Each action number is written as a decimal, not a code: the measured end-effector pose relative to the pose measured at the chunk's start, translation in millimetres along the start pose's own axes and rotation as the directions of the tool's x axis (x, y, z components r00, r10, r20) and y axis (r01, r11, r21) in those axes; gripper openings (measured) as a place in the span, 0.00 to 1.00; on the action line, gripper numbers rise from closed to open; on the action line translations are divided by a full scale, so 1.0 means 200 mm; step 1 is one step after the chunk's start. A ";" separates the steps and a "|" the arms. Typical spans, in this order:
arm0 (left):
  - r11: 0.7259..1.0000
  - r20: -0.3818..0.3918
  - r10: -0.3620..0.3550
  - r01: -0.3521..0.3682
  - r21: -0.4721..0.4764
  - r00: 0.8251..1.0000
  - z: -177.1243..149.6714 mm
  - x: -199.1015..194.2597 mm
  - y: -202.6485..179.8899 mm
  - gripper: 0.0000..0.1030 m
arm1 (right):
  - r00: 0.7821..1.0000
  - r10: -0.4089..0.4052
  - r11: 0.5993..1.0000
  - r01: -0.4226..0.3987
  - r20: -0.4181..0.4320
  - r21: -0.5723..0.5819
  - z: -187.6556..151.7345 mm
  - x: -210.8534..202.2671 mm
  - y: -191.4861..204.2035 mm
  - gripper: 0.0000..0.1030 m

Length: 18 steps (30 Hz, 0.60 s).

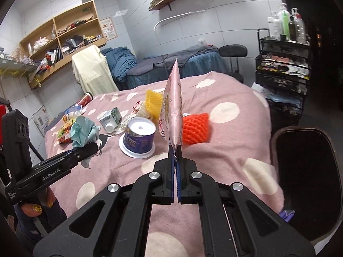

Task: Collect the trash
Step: 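Carry the pink packet over the black bin and open the right gripper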

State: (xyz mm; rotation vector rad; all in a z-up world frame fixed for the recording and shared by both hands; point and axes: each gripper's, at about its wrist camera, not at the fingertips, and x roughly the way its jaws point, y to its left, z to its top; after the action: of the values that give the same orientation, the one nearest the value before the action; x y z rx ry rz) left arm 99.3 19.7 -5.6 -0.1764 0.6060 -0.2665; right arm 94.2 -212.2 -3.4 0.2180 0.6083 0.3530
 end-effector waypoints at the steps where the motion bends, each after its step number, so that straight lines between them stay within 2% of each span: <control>1: 1.000 -0.001 -0.009 0.009 0.008 1.000 0.00 0.01 -0.02 0.20 | 1.000 -0.008 1.000 0.008 0.011 0.006 0.00 -0.02 -0.02 0.03; 8: 0.995 -0.009 -0.081 0.082 0.065 0.997 0.00 0.05 -0.21 0.20 | 0.991 -0.106 0.994 0.102 0.084 0.049 -0.01 -0.18 -0.18 0.03; 14: 0.983 -0.030 -0.140 0.142 0.117 0.990 -0.01 0.09 -0.36 0.20 | 0.971 -0.210 0.976 0.202 0.118 0.079 -0.03 -0.28 -0.31 0.03; 18: 0.972 -0.047 -0.172 0.177 0.151 0.984 -0.02 0.12 -0.45 0.20 | 0.949 -0.292 0.954 0.280 0.122 0.108 -0.06 -0.32 -0.40 0.03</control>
State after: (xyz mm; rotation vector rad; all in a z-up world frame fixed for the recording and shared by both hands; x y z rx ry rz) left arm 97.6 -72.6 -0.8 -0.0750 0.6017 -0.4863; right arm 59.4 -309.7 -4.3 0.2339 0.5118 0.0291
